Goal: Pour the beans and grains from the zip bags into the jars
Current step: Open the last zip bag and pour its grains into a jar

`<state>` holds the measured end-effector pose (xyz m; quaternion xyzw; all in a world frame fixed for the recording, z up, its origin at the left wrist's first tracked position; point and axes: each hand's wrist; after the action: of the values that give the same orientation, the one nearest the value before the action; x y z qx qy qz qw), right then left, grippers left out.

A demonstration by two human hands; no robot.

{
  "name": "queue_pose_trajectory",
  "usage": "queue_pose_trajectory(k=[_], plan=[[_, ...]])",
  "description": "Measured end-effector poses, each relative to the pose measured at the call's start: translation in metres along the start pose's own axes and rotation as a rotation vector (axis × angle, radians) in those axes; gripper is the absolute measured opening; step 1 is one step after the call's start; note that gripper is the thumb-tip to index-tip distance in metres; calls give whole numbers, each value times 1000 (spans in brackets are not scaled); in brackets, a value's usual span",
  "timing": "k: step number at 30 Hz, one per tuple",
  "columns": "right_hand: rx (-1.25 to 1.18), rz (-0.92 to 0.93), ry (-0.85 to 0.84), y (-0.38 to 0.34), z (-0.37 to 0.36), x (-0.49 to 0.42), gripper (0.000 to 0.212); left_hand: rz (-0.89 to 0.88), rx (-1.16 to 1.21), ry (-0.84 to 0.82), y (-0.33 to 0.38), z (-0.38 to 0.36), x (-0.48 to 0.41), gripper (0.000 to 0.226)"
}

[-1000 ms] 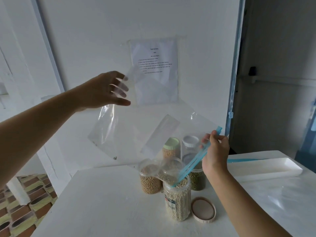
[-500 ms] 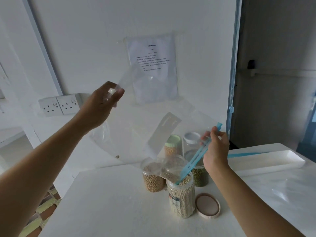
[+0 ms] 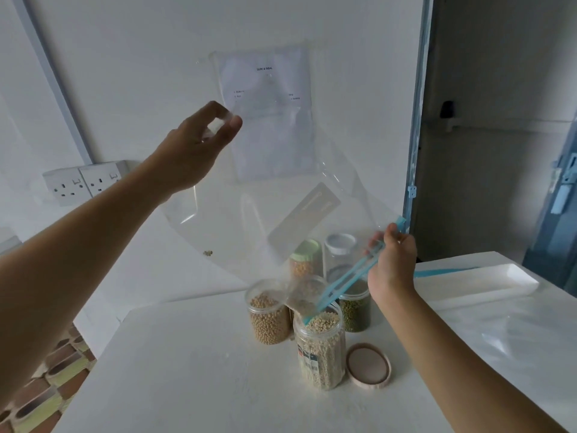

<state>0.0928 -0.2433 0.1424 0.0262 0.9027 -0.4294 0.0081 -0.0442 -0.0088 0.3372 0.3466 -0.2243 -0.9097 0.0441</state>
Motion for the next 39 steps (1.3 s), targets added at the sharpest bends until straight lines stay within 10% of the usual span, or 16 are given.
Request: queue_pose_trajectory(k=[26,39], plan=[[-60,15,113,8,12,5,15,-71,-80,-119,39,-4,-14,35],[-105,24,79,7,2,2,17,9,86,-197,-22,31,30,70]])
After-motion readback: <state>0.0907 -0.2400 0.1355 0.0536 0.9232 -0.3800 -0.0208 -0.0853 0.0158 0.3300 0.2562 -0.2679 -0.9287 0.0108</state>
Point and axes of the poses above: each hand's wrist, its own x-axis away from the middle knuckle, its own z-axis out of the back of the hand, y = z × x, and after that the axes turned 1 degree about -x, right-handed
